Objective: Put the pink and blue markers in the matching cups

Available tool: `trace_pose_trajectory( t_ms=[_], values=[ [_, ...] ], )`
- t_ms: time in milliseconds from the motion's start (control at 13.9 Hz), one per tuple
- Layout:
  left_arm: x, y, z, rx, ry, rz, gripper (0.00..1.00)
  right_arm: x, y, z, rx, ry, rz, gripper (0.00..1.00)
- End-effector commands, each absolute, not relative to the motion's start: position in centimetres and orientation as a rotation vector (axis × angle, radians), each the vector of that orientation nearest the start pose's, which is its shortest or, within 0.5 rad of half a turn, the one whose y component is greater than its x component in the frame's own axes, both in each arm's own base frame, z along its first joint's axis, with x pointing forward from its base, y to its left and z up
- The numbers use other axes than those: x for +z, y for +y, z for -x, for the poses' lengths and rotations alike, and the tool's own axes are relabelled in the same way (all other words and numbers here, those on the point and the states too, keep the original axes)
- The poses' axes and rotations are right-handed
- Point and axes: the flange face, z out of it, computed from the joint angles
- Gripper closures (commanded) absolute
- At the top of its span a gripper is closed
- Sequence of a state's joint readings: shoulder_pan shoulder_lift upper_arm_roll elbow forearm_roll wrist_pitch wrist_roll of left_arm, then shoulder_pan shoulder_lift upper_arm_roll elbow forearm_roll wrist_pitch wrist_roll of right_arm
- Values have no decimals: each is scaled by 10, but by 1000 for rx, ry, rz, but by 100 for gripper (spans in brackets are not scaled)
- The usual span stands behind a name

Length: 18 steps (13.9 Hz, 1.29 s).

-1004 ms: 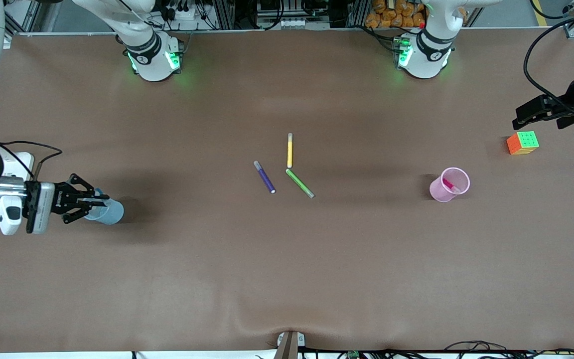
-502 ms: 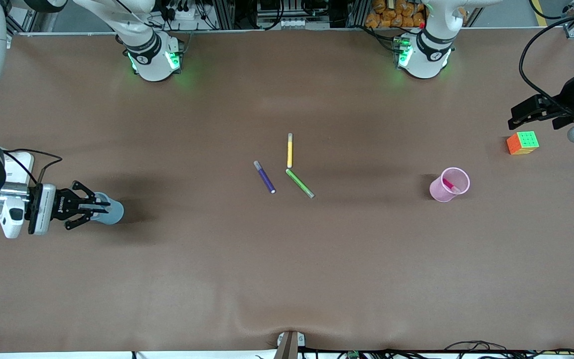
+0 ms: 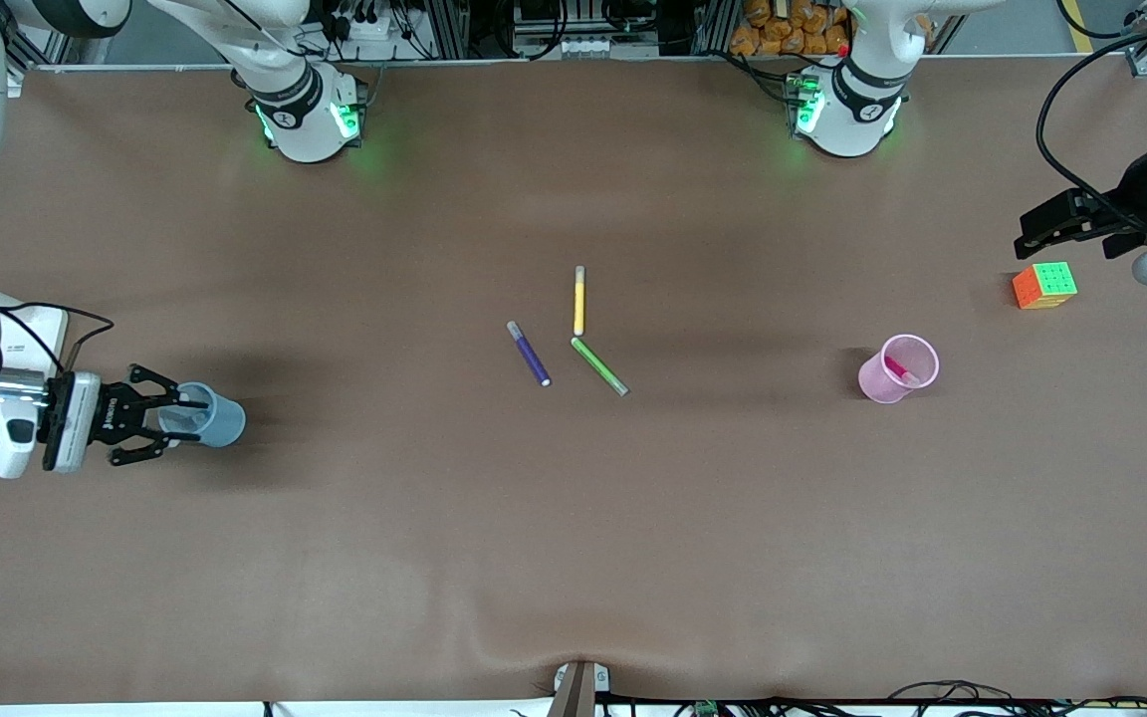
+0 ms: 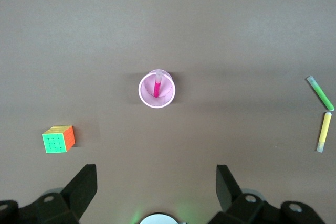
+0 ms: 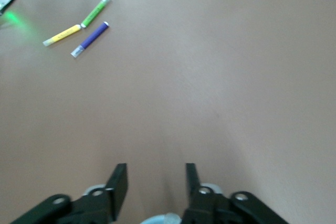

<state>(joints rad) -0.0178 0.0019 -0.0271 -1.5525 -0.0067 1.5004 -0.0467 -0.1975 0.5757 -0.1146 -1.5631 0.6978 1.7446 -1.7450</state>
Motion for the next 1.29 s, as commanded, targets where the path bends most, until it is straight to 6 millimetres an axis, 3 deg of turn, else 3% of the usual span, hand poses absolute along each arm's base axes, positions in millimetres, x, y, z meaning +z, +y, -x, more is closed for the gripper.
trace_pose_trajectory(
  t_ms=[0,359,789,933,1220],
  values=[
    [628,-28,-548,93,-28,3151,0,359,-123,-653,-285,-1332,2222,0],
    [628,-25,-548,93,-13,3151,0,461,-67,-643,-90,-1224,2558,0],
    [628,-25,-548,92,-9,3144,0,556,-31,-605,-18,-902,2857,0],
    [628,-26,-548,92,-7,3144,0,579,-14,-590,32,-738,2978,0],
    [629,-26,-548,90,-4,3145,0,595,-25,-568,129,-304,3066,0]
  ],
)
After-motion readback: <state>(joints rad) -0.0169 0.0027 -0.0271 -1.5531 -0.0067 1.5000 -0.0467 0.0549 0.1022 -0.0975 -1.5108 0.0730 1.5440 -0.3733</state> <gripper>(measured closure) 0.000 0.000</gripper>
